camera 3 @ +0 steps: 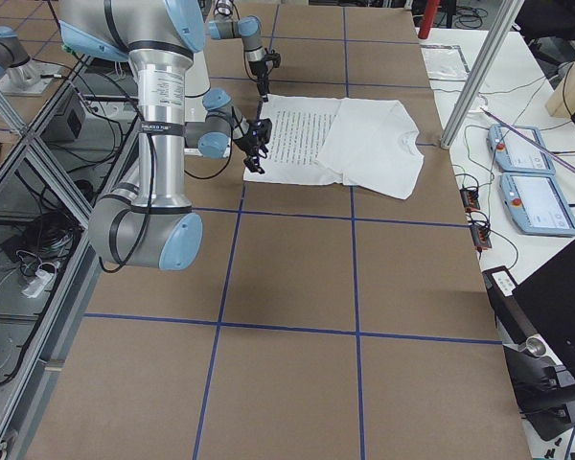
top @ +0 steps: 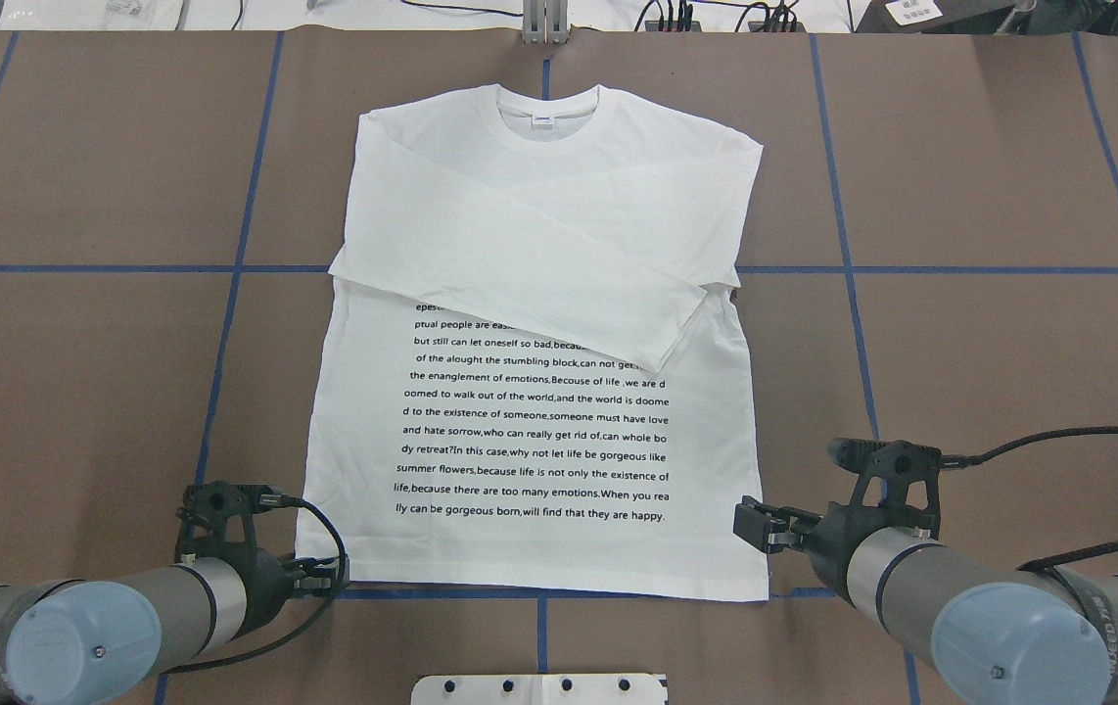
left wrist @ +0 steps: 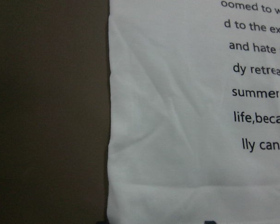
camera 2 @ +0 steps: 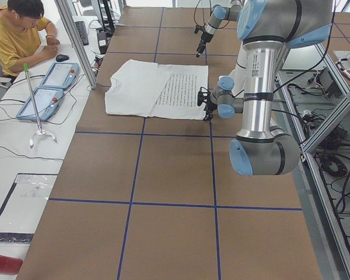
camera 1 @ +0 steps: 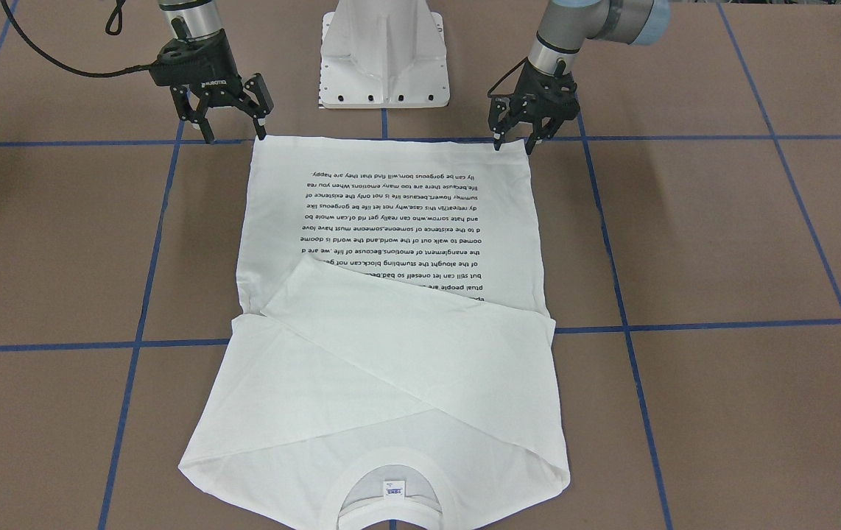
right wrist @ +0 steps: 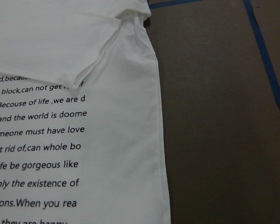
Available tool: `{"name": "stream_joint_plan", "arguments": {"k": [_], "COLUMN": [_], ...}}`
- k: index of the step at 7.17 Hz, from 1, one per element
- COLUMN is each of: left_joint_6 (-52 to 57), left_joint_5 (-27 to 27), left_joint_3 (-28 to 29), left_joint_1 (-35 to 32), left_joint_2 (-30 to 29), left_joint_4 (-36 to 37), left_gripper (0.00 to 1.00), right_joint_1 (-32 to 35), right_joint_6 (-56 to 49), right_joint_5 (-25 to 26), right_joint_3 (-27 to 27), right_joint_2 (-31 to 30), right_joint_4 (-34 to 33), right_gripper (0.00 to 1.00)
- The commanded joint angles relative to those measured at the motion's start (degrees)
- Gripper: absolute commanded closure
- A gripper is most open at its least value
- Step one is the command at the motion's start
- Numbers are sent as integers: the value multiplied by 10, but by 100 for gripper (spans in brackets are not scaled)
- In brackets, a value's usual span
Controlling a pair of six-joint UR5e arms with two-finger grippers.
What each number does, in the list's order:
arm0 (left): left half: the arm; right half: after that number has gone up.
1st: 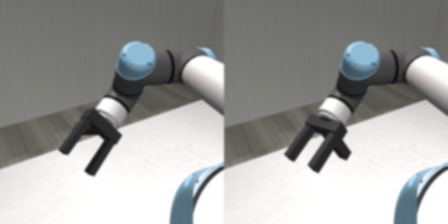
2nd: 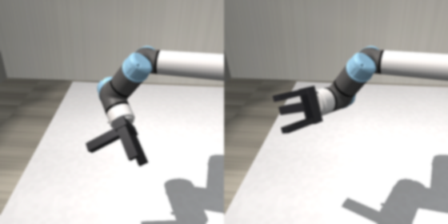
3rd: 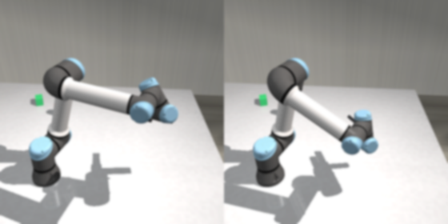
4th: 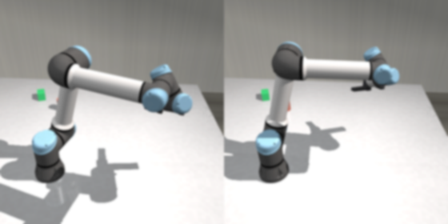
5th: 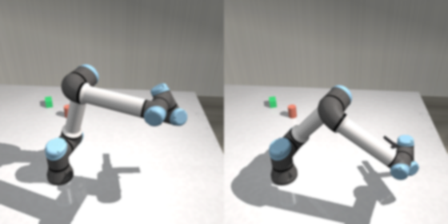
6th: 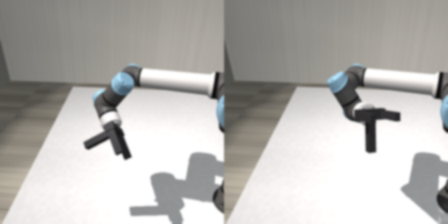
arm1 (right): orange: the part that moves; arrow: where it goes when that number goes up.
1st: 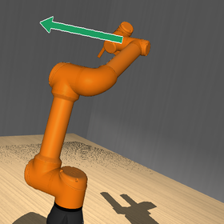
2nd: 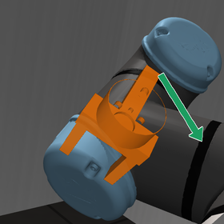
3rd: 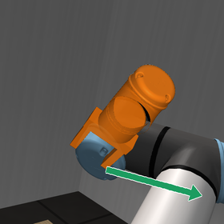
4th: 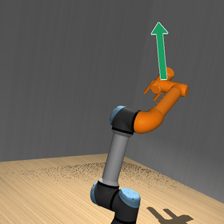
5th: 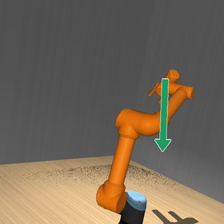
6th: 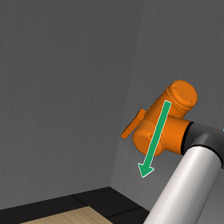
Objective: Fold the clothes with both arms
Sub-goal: 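Grasp the hem corners with both grippers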
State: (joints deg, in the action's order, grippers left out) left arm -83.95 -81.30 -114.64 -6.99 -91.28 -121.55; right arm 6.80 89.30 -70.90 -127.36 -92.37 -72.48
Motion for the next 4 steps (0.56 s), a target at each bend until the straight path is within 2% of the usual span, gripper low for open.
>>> {"name": "stream_joint_plan", "arguments": {"k": [1, 4], "left_joint_6": [-1, -1], "left_joint_5": [0, 1], "left_joint_3": [-1, -9], "left_joint_1": [0, 0], "left_joint_2": [0, 0], "left_joint_4": [0, 0], "left_gripper": [97, 100], "right_joint_1": [-2, -16], "right_joint_6": [0, 4], "right_joint_5": [2, 15], "right_joint_3": [0, 8], "right_joint_2": [0, 0], "right_joint_4": [0, 1], "right_gripper": [0, 0]}}
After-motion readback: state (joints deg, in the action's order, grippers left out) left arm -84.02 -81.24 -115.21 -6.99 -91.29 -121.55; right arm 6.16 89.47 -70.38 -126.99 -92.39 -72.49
